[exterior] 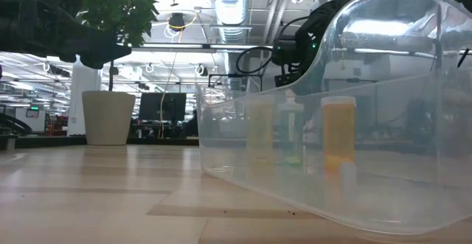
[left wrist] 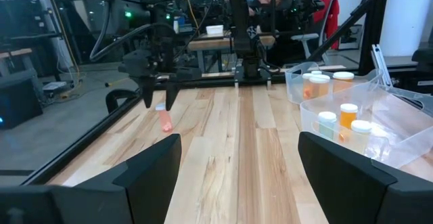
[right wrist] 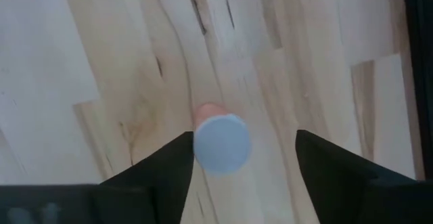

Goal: Pick and place medicine bottles into bin by pill shape (circle, oval)
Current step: Put the pink pill bottle into the left transparent bin

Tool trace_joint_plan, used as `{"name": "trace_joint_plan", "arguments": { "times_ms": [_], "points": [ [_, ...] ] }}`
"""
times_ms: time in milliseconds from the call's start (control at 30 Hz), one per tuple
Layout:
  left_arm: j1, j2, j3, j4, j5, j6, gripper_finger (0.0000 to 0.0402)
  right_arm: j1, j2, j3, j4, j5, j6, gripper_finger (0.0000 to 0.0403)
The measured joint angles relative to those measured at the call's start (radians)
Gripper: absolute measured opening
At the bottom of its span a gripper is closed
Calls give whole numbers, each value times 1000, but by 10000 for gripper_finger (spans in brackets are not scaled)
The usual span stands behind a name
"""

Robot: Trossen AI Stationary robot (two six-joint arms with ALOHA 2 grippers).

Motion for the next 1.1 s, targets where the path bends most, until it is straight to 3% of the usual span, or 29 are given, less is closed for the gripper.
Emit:
{"name": "trace_joint_plan", "arguments": {
  "times_ms": [567, 900, 1100],
  "points": [
    [0, 0, 0, 0, 0, 0, 293, 28, -14, 0, -17, 5, 1, 107],
    [0, 0, 0, 0, 0, 0, 293, 131, -196, 0, -71, 8, 118, 107],
    [0, 0, 0, 0, 0, 0, 293, 336, -359, 1, -120, 8, 260, 108]
  ]
}}
